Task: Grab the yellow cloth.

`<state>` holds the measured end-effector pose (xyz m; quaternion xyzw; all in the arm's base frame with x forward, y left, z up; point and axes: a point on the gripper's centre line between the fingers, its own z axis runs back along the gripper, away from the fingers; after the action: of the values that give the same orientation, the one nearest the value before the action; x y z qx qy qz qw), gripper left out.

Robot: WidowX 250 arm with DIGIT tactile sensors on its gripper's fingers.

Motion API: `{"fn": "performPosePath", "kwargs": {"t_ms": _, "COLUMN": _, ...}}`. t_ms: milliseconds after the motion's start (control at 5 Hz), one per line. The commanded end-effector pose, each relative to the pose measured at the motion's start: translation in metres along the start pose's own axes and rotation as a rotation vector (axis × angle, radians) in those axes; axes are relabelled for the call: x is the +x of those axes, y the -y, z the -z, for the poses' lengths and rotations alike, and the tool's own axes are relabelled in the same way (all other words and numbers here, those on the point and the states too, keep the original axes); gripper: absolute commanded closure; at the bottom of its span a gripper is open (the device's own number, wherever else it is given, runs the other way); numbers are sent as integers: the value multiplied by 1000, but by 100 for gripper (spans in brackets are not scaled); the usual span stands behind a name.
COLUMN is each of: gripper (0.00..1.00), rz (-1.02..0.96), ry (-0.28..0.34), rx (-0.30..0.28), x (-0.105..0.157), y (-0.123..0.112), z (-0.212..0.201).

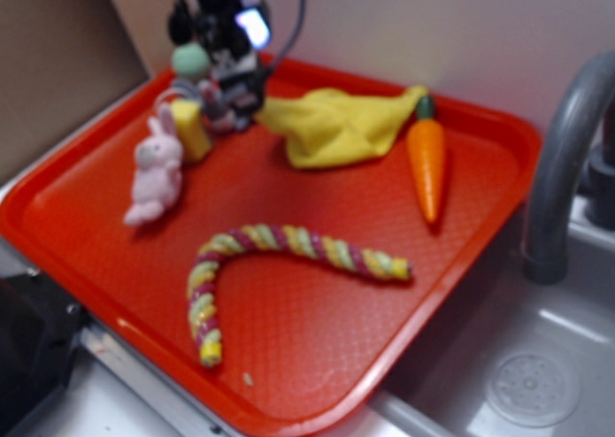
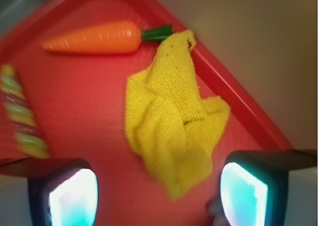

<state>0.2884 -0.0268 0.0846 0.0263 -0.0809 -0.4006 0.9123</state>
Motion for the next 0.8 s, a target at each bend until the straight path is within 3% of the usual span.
{"fn": "performPosePath", "kwargs": {"t_ms": 0, "gripper": 100, "rz": -13, "ry": -24, "rx": 57, "x": 9, "y": 0, "z": 36}}
{"fn": "performPosePath", "kwargs": {"t_ms": 400, "gripper": 100, "rz": -49, "ry": 7, "rx": 40, "x": 9, "y": 2, "z": 30}}
{"fn": "performPosePath", "kwargs": {"t_ms": 600, "gripper": 100, "rz": -77, "ry": 29, "rx": 22, "x": 7, "y": 1, "z": 0}}
